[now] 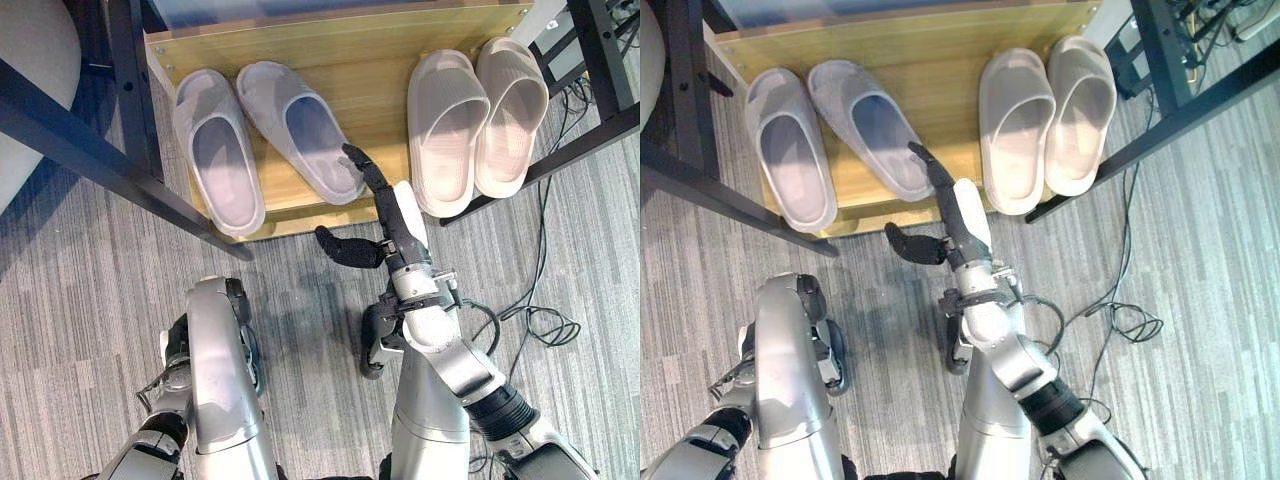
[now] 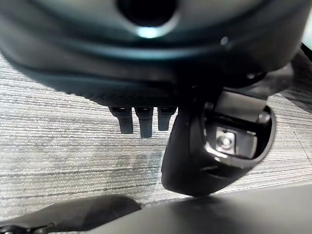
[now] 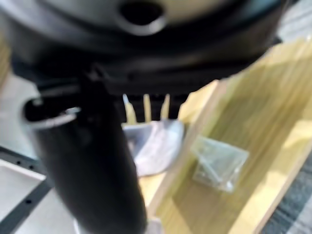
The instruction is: Arrange the slippers neatly on the shoe rack.
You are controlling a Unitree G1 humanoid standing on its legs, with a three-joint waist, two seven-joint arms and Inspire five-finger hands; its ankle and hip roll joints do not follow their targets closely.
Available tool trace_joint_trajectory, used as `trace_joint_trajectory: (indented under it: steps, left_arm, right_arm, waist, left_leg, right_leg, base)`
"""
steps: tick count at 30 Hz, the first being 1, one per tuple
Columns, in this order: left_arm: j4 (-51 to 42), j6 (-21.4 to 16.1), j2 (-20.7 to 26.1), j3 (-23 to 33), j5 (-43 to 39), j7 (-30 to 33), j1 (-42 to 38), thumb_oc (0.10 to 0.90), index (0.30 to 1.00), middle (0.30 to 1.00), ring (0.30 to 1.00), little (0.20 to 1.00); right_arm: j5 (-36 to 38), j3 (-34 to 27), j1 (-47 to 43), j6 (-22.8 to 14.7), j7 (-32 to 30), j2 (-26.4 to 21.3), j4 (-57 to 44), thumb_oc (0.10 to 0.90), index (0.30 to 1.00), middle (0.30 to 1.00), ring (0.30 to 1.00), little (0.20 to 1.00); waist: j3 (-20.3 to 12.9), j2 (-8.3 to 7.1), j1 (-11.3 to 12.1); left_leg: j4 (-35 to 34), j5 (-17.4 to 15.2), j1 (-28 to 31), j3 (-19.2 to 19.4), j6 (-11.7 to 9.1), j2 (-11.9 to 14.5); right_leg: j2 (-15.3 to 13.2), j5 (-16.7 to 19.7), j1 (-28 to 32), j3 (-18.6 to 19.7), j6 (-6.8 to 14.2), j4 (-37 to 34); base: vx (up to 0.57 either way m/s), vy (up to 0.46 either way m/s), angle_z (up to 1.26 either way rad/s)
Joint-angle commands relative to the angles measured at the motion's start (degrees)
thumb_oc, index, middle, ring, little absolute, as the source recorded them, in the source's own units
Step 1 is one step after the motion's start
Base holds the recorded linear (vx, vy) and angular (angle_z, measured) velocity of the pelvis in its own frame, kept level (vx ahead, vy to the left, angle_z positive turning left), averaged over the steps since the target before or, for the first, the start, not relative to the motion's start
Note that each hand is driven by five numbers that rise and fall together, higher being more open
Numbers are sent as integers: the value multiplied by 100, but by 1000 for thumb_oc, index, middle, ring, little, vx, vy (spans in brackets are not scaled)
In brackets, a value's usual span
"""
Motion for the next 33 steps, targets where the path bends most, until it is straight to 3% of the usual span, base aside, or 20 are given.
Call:
trace_joint_trajectory:
  steps: [1,11,33]
  left_arm:
    - [-291,-60,-883,-735,285,-454,192,800,900,900,900,900]
    - [-329,-45,-849,-691,349,-486,303,800,900,900,900,900]
    - [-747,1,-702,-750,442,-523,495,800,900,900,900,900]
  right_arm:
    - [214,595,-163,-420,432,129,-954,800,900,900,900,900]
    - [321,689,-75,-477,593,135,-1213,800,900,900,900,900]
    - [2095,1162,-203,-740,1161,-181,-1649,800,900,900,900,900]
  waist:
    - [-139,111,195]
    - [-139,119,199]
    - [-139,168,298]
  left_leg:
    - [-312,-28,-73,-239,342,-434]
    - [-279,-38,-73,-252,342,-455]
    - [-284,-3,-73,-281,310,-446]
  right_leg:
    - [-113,-742,198,163,-364,32]
    - [-108,-756,198,167,-369,45]
    - [-110,-729,198,155,-369,72]
  base:
    - [0,0,0]
    - [0,0,0]
    - [0,0,0]
